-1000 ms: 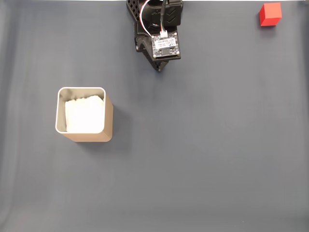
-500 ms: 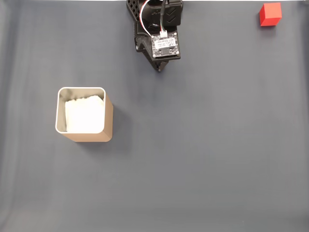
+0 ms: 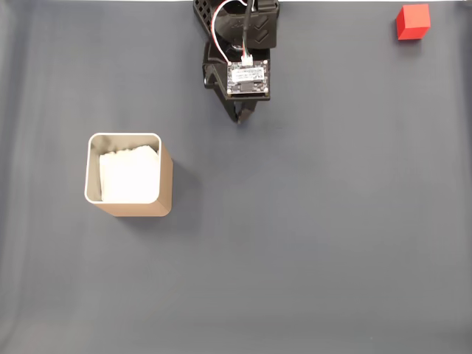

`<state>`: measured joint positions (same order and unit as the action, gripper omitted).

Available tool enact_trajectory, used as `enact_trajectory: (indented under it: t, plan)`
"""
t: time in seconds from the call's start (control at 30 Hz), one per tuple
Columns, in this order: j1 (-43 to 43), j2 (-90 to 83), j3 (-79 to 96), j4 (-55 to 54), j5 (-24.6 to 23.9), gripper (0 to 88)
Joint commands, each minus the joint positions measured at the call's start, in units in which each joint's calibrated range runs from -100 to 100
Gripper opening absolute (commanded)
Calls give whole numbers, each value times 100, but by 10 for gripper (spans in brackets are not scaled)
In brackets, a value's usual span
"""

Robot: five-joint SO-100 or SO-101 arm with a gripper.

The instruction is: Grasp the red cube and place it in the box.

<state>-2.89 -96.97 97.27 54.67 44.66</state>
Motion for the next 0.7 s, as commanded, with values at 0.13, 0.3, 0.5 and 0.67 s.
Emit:
enact_trajectory:
  t: [0.13,0.3,0.5,0.67]
  plan:
    - [-27,1895,-1842,-555,-215,2]
    - [-34,2959,-3191,-498,-313,2]
    - [-176,3756,-4440,-129,-215,2]
    - [-531,4154,-5360,446,-103,2]
